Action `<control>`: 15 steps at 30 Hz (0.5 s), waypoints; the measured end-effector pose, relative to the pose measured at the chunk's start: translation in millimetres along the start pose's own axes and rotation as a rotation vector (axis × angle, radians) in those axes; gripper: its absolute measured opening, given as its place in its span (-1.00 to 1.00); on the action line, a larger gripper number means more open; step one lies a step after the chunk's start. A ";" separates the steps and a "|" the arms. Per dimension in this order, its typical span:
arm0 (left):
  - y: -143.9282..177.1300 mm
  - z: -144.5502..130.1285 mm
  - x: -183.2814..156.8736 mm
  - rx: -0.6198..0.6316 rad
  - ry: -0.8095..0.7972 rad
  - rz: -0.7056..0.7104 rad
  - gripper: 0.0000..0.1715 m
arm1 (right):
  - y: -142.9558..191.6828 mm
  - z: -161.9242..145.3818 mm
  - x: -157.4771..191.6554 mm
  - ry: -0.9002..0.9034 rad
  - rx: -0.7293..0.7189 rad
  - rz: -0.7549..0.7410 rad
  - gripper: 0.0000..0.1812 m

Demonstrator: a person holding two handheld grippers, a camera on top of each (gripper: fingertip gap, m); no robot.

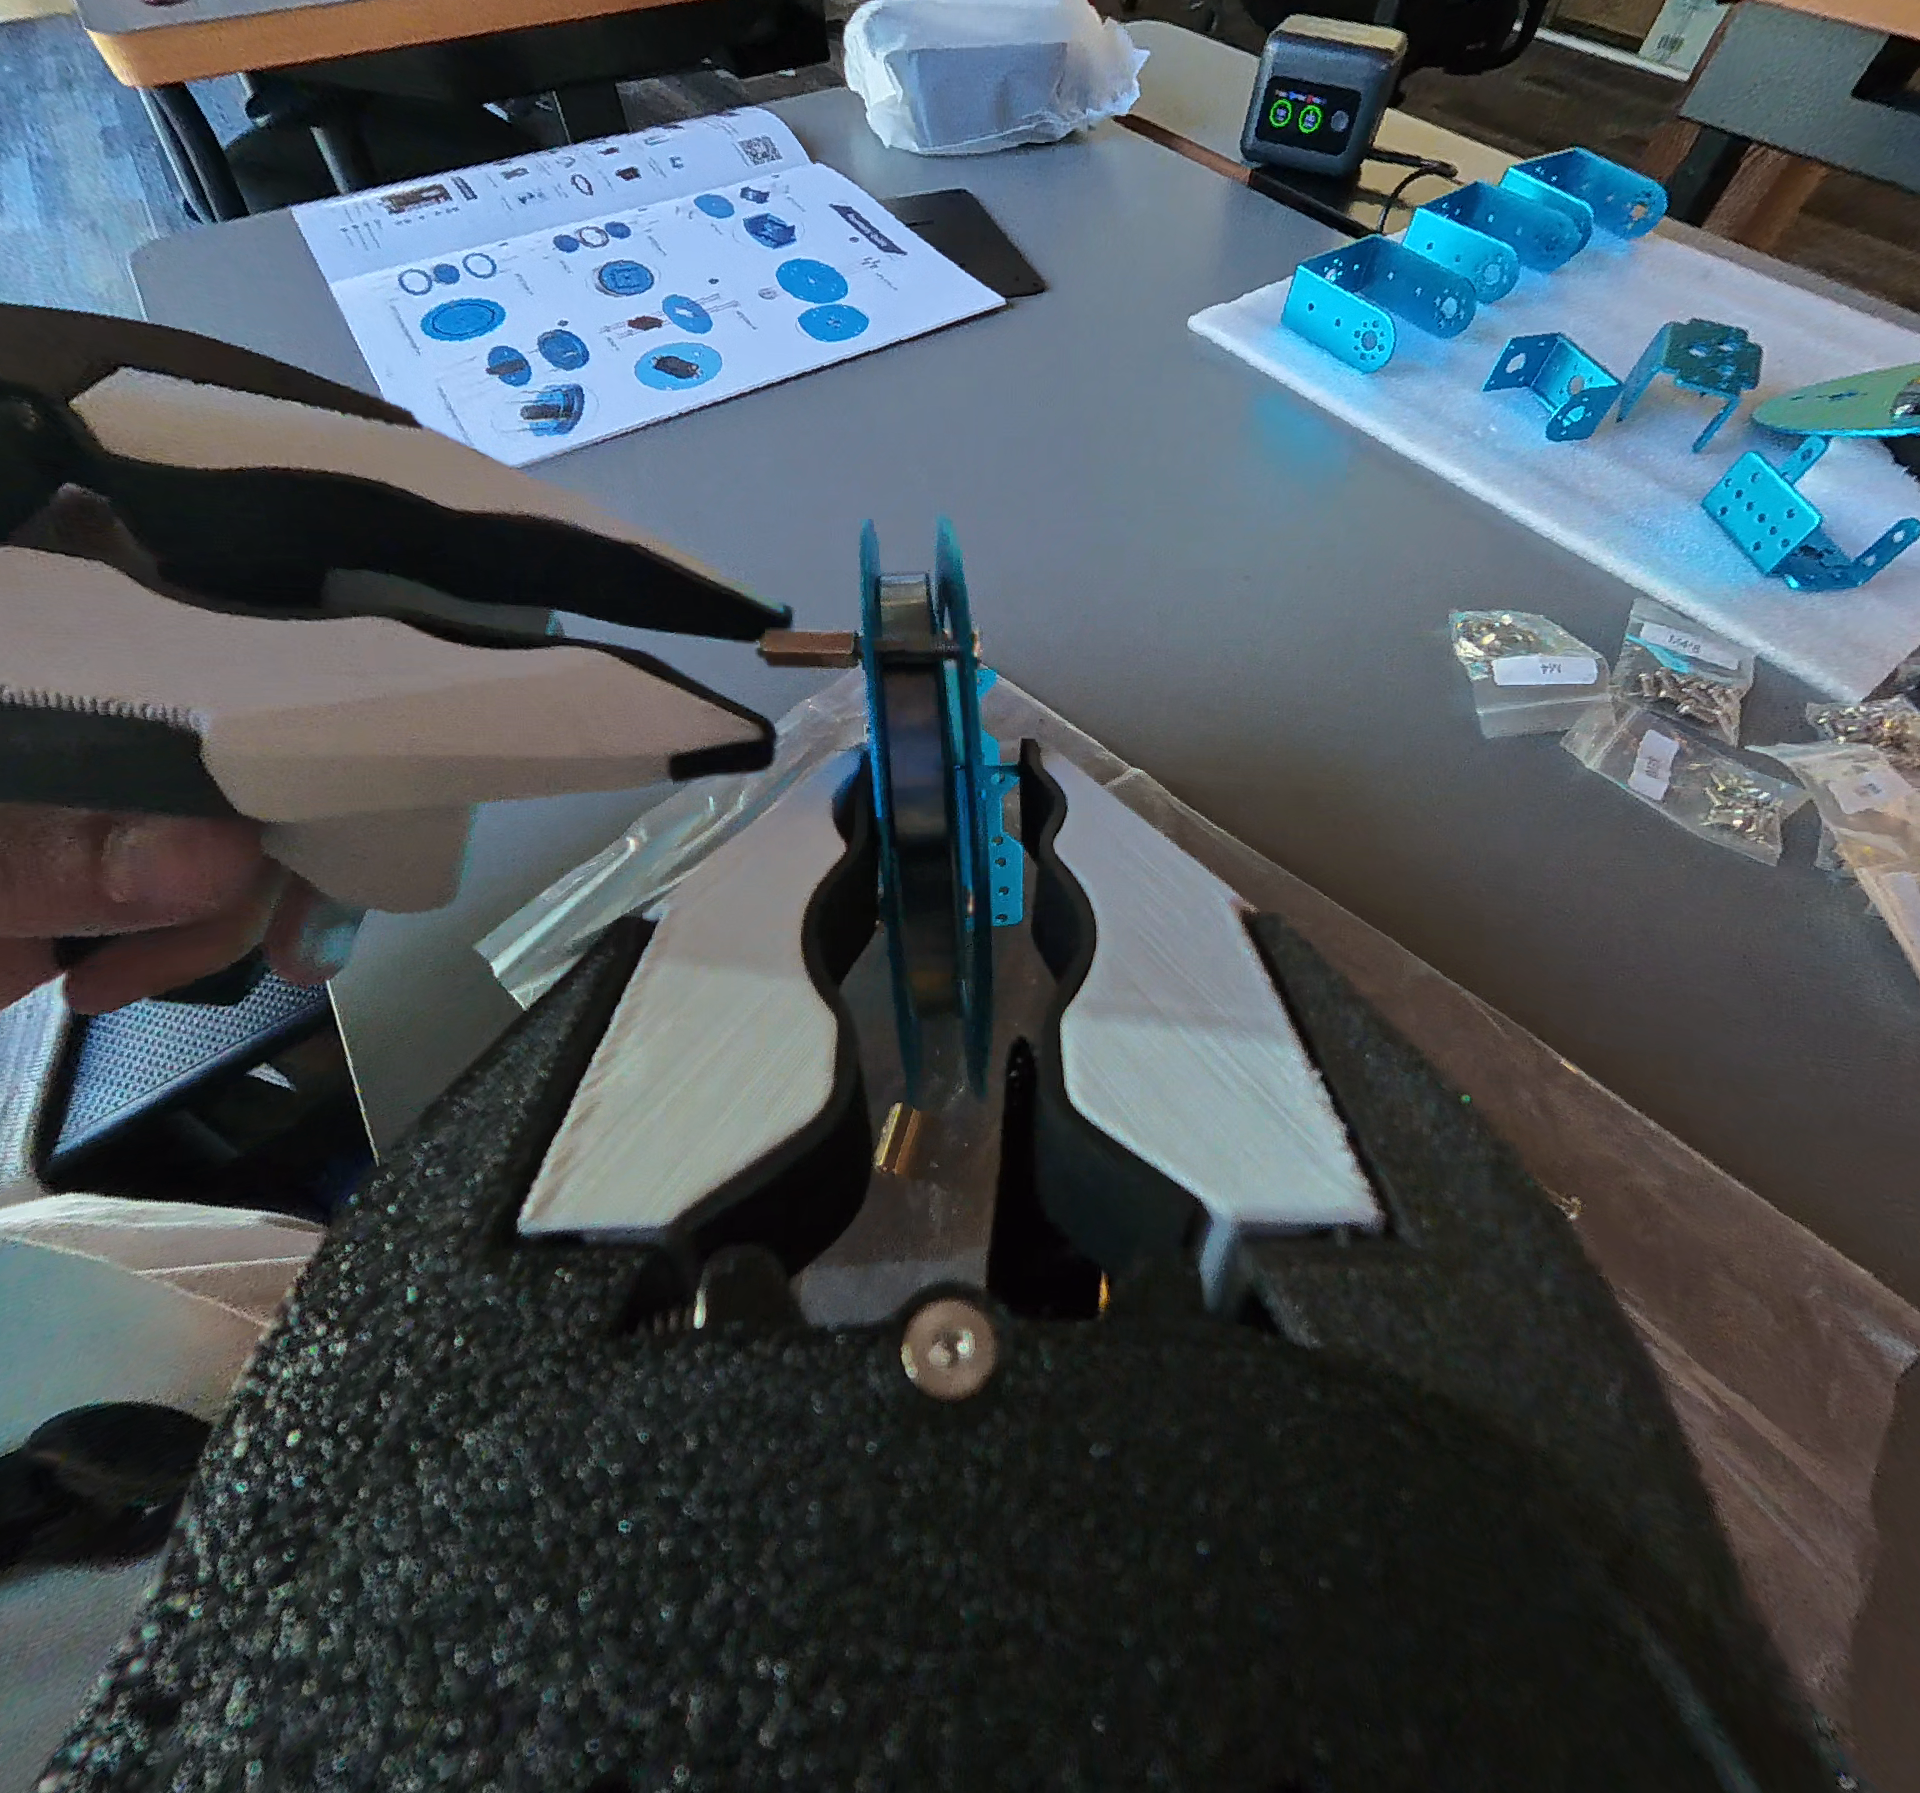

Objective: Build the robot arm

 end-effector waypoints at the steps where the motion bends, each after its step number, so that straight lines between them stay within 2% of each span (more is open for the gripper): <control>1: -1.1 0.3 -1.7 0.008 -0.004 0.000 -0.77 | 0.3 -0.1 1.3 0.006 0.000 -0.004 -0.72; 6: -2.9 5.4 -0.4 0.043 -0.025 0.069 -0.91 | 2.3 -1.2 9.8 0.063 0.001 -0.048 -0.72; 11: -0.4 11.9 0.1 0.183 -0.225 0.113 -0.95 | 2.6 -1.8 8.4 0.043 -0.003 -0.014 -0.72; 15: 0.4 23.1 9.6 0.291 -0.312 -0.001 -0.95 | 5.3 -3.5 4.5 0.055 -0.001 0.056 -0.68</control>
Point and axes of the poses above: each gripper's, where its closed fingertips meet, y back along the fingers, z out of its top, x = y × z across the jaws, the point moved 9 cm from there along y, back along the fingers, and after that the axes turned 15 degrees about x, right-handed, at the moved point
